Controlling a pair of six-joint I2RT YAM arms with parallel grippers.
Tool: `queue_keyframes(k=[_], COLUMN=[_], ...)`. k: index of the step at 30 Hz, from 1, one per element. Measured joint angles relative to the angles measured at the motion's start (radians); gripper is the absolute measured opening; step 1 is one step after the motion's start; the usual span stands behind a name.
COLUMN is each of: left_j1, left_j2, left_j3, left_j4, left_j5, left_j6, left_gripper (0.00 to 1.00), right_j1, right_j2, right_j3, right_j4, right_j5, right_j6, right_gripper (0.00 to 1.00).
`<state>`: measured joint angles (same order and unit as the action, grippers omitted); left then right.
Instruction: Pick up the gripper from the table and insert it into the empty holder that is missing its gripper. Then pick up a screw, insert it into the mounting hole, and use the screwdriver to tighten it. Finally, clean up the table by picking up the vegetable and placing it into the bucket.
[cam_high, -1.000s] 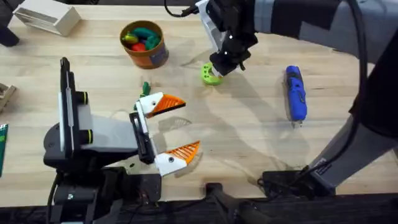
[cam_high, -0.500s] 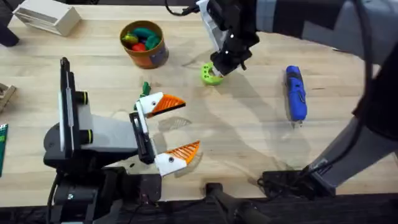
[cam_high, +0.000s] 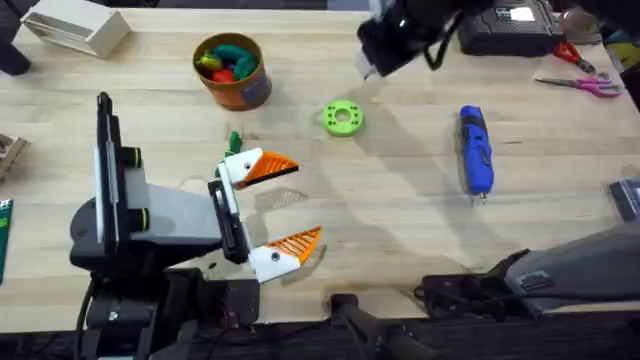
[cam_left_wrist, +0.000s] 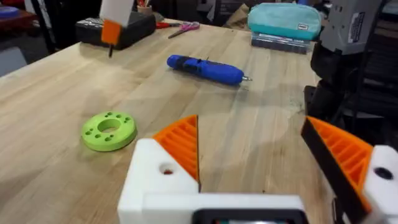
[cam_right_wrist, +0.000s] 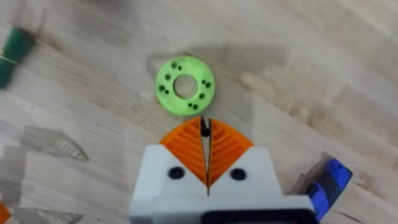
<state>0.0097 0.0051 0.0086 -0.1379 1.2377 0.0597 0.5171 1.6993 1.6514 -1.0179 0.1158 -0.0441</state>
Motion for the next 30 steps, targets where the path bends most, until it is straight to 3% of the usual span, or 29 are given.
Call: queue_keyframes(k=[4,17,25,30], left_j1=[0.0,0.0,0.0,0.0], left_j2=[0.0,0.0,0.0,0.0], left_j3=[0.0,0.0,0.0,0.0], left_j4=[0.0,0.0,0.0,0.0], left_j5=[0.0,0.0,0.0,0.0], left_j6=[0.0,0.0,0.0,0.0], left_gripper=[0.985,0.985,0.985,0.985], right_j1=[0.0,0.055,0.183,0.232], right_j2=[-0.047,-0.081,-0.08,-0.057], right_j3=[0.029,0.061,0.083,0.189], right_j4=[-0.001,-0.007,-0.019,-0.081], right_j5=[-0.026,-0.378,-0.431,-0.429], right_j6=[-0.012,-0.221,-0.255,-0.268], right_gripper=[0.008,0.008,0.008,0.008])
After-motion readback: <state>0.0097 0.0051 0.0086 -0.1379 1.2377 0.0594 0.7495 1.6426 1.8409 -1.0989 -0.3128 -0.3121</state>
